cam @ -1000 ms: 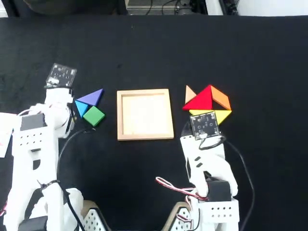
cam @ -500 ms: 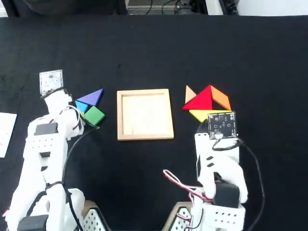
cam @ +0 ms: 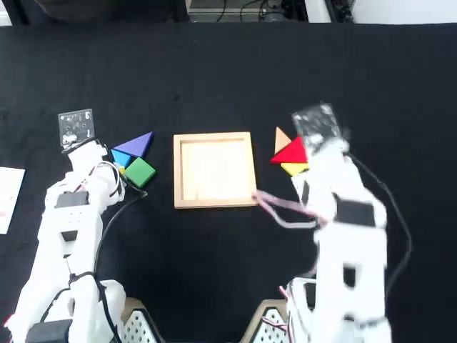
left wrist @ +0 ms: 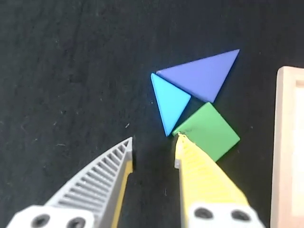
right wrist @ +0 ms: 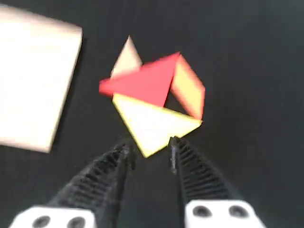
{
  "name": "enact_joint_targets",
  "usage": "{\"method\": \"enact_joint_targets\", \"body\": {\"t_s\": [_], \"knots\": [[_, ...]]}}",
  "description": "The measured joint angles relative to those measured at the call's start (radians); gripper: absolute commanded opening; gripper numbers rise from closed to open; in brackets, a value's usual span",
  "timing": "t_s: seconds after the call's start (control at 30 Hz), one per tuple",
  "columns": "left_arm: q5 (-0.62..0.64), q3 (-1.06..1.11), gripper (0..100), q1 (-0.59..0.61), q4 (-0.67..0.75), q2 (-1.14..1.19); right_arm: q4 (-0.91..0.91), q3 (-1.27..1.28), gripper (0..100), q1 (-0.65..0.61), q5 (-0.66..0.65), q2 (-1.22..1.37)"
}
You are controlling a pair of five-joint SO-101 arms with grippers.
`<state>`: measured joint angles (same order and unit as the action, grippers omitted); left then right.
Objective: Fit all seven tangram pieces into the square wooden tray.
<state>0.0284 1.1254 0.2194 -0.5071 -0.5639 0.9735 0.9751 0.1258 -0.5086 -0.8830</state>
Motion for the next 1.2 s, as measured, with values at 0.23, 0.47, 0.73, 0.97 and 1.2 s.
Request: {"method": "enact_joint_targets", "body": {"t_s": [0.23,0.47,0.73,0.97,1.2], "knots": [[0.0,0.002,15,0.0,0.018,0.0,-0.176,-0.048,23.7,0.0,-0.242,0.379],[0.0,0.002,15,0.0,0.018,0.002,-0.176,-0.15,23.7,0.037,-0.385,0.58],[0.0,0.002,15,0.0,0.018,0.002,-0.08,-0.327,23.7,0.135,-0.733,0.753],[0.0,0.002,15,0.0,0.025,0.002,-0.078,-0.486,23.7,0.206,-0.896,0.953],[0.0,0.049,16,0.0,0.12,0.002,-0.063,-0.568,23.7,0.204,-0.984,1.046]]}}
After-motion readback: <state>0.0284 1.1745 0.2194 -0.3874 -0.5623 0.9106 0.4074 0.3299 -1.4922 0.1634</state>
